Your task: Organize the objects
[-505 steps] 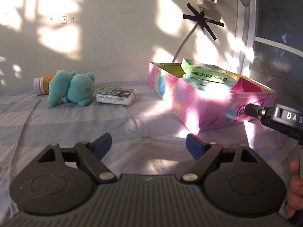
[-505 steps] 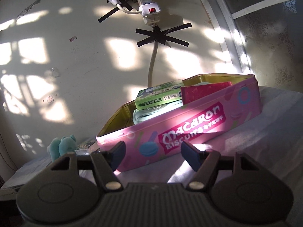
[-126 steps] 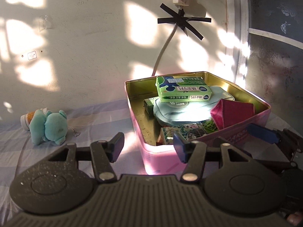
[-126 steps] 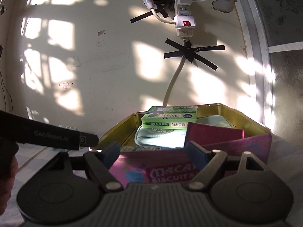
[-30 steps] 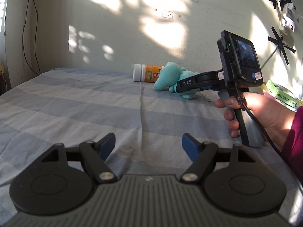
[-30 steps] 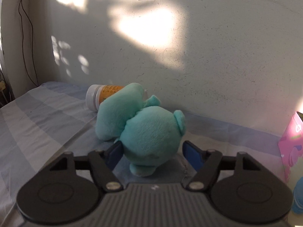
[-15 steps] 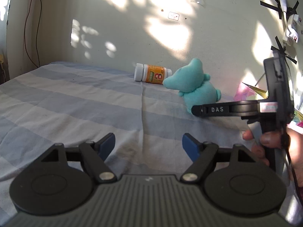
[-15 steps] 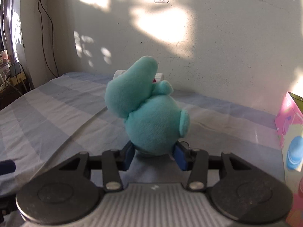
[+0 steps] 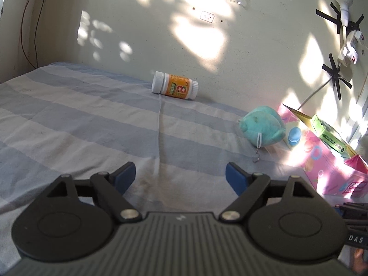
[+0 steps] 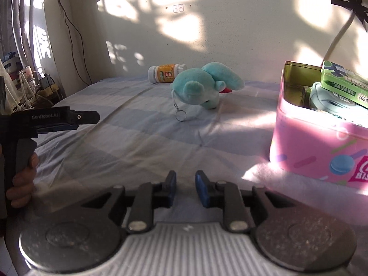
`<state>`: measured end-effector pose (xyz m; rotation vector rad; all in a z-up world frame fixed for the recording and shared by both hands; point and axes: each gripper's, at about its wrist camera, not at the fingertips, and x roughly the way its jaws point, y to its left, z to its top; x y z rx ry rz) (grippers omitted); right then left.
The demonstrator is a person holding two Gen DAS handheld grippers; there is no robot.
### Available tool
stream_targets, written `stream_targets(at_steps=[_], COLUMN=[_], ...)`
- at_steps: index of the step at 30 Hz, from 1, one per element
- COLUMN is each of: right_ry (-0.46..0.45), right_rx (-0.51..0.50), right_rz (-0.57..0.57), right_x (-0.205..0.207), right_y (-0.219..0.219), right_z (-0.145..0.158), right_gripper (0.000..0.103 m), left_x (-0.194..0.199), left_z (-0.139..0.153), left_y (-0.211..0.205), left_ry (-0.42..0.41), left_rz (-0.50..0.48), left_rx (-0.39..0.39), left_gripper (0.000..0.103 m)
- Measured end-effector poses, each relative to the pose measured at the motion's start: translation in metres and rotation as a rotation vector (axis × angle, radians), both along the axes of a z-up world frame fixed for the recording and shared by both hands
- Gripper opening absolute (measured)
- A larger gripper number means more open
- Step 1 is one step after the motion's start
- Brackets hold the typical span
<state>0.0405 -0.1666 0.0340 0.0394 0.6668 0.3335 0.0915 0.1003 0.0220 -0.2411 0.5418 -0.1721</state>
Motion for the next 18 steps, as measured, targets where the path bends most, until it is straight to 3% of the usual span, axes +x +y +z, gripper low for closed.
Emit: stream_targets(at_steps=[3,6,10,11,13,15,18], right_ry=[-0.047,-0.117,-0.117,-0.100,-0.058,-0.014,0.047], right_rx=[0.007,-0.008,-0.038,-0.017,0.077,0.207,0.362], right_rz=[-0.024,-0.023,-0.044,-0.057,-0.087,-0.118,-0.156], right_x=[0.010,0.029,0.073,0.085,0.107,0.125,0.150], right_y=[0.004,0.016,0.035,0.035,0.030,0.022,0.012], right_z=[0.009,0.017,0.015,0.013,0.007,0.003,-0.007], right_gripper=[0.048,0.057,0.063,0.064,0.079,0.087,0.090], left_x=[0.004,0.009,0.006,0.007,0.009,0.011,0.014], left_z=[0.003,-0.012,-0.008,-0.009,-0.009,-0.010,-0.012], left_y=[-0.007,-0.013,-0.003,-0.002,0.001,0.002,0.002], left_ry=[-0.022,-0.002,-0.038,-0.032,-0.027,-0.021,-0.013], left_rz=[-0.006,0.007,0.020,0.014,0.015,0.012,0.010], left_rx=[0.003,0.056,0.003,-0.009,-0.029,-0.044,-0.056], left_gripper=[0.089,0.087,0.090,0.090,0.090,0.090,0.090])
